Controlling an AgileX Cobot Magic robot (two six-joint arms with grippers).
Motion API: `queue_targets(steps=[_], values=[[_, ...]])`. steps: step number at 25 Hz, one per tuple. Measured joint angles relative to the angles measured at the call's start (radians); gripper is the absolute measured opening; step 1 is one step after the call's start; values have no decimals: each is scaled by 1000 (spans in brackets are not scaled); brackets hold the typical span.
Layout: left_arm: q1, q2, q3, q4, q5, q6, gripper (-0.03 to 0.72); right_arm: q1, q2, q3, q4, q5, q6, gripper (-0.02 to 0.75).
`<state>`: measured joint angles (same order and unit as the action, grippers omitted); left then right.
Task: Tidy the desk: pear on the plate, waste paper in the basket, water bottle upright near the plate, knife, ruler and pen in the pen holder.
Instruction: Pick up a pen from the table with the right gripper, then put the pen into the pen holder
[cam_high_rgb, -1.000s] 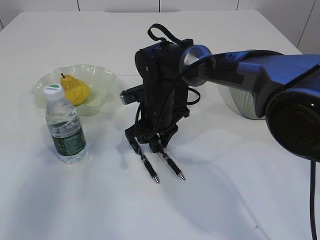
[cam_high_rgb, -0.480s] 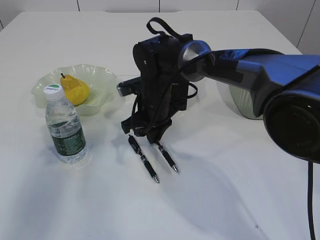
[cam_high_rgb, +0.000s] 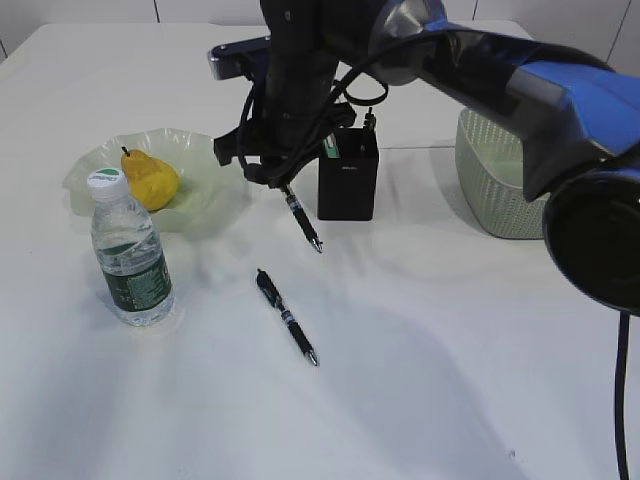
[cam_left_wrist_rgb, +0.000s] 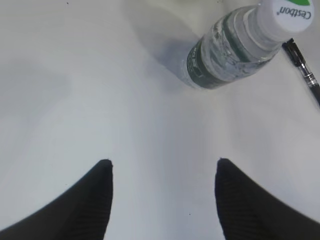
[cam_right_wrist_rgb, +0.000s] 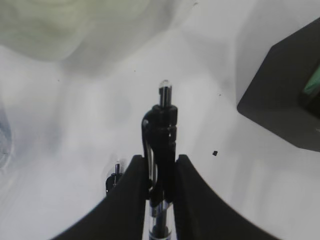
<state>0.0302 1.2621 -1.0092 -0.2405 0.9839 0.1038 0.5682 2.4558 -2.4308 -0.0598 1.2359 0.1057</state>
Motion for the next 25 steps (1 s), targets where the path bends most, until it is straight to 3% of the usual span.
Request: queue_targets(steps=[14,25], values=[[0,0,0,-1,10,0,456,-94,-227,-4,-8,14,0,101],[0,0,0,-1,15,0,456,-102,-282,185,-19,20,0,100]])
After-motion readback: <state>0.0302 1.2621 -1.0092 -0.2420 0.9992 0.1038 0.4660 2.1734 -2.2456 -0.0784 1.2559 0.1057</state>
